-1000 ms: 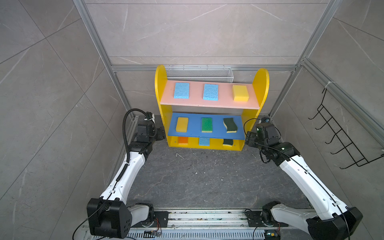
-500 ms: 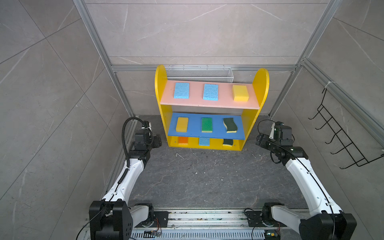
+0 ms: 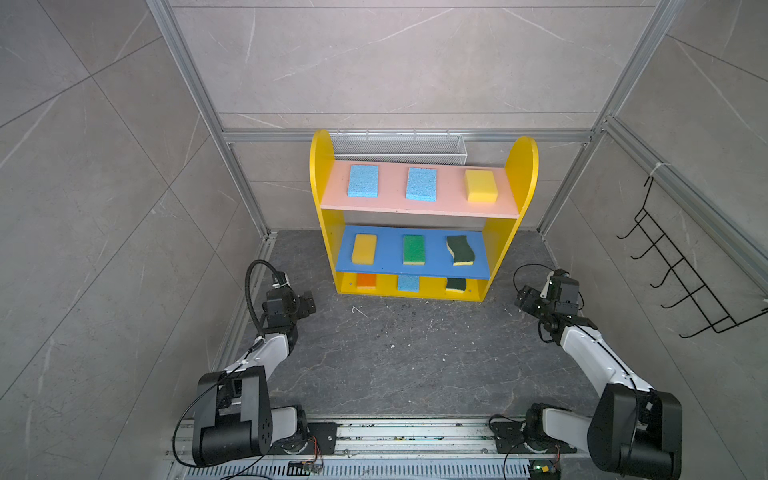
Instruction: Place and organize the cleaning sponges onto the shelf
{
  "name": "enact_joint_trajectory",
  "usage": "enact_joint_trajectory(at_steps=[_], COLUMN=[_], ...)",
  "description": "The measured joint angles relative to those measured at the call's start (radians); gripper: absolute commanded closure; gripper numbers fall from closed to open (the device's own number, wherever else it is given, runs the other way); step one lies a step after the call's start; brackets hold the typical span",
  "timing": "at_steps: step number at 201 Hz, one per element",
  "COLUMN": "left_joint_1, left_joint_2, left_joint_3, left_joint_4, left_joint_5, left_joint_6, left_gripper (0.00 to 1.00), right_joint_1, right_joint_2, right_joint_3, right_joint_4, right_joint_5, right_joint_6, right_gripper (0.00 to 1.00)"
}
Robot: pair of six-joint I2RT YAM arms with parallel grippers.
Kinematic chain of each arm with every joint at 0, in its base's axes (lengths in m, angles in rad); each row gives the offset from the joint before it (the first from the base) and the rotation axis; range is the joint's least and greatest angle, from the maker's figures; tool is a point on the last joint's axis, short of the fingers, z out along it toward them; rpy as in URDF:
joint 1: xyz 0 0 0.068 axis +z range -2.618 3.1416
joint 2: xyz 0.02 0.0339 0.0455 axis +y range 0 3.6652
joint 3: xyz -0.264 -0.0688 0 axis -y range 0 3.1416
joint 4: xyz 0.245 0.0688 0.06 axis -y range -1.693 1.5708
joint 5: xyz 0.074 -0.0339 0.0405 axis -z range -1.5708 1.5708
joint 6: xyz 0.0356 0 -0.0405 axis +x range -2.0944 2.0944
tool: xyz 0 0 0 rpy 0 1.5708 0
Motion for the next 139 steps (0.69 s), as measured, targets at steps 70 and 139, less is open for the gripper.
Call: enact_joint_trajectory(at_steps=[70, 139], left_joint_1=[0.002, 0.002], left_joint_2=[0.003, 0.119], left_joint_3=[-0.062, -0.206], left_joint_4=[0.174, 0.449], left_joint_5=[0.043, 0.106], left_joint_6=[0.015, 0.042], left_gripper=[0.00, 0.00], right_joint_1=[0.025, 0.101], right_joint_2=[0.116, 0.187], right_joint_3=[-0.164, -0.196], right_joint_4=[0.378, 0.568], right_joint_5=[0.049, 0.120], right_joint_6=[-0.023, -0.073], right_gripper=[0.01, 0.01])
